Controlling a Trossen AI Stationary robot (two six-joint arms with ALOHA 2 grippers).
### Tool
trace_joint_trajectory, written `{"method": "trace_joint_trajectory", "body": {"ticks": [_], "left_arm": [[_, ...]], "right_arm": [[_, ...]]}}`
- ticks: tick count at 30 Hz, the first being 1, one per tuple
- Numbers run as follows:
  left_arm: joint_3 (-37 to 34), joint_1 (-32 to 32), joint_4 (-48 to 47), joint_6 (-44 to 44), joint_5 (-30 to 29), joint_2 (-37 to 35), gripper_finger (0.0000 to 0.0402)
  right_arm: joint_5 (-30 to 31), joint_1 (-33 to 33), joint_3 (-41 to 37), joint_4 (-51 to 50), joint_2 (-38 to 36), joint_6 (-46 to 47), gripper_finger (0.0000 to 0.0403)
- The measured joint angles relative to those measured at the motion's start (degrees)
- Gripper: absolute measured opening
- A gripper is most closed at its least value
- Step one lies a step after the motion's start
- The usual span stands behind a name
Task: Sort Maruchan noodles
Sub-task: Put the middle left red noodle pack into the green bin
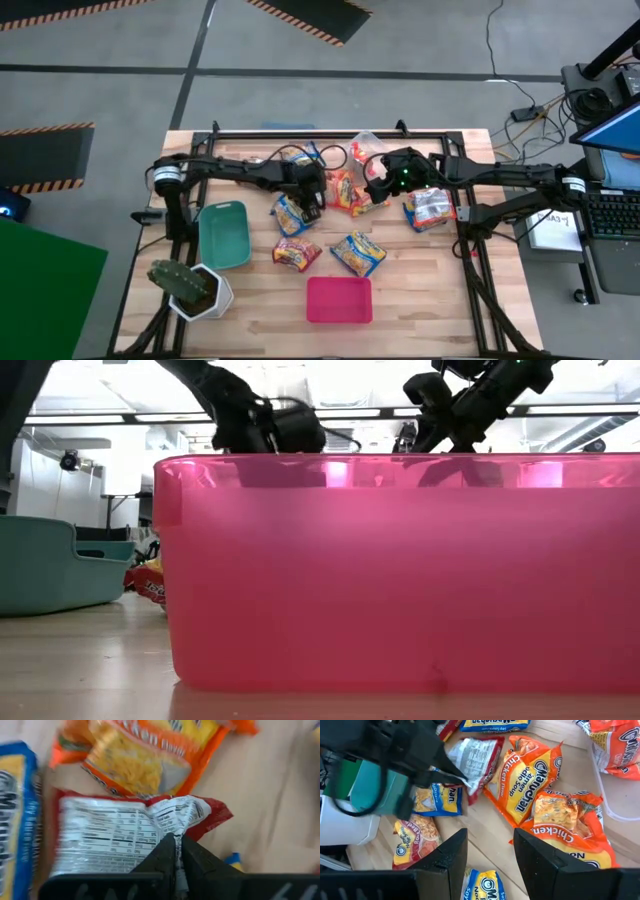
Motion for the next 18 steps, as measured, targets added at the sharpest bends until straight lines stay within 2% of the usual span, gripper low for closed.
{"method": "trace_joint_trajectory", "body": {"ticks": [8, 13, 18], "left_arm": [[0.1, 2.2, -5.7, -1.9, 2.5, -16.0, 0.0], [0.1, 3.3, -15.3, -2.0, 5.9, -27.1, 0.0], [0.1, 3.3, -23.2, -5.1, 6.1, -35.9, 0.0]], "right_arm": [[0.0, 0.0, 0.0, -0.1, 0.0, -0.6, 0.0148], [0.0, 0.0, 0.0, 0.0, 0.0, -1.3, 0.0148], [0.0, 0.0, 0.0, 0.0, 0.0, -2.4, 0.0148]]}}
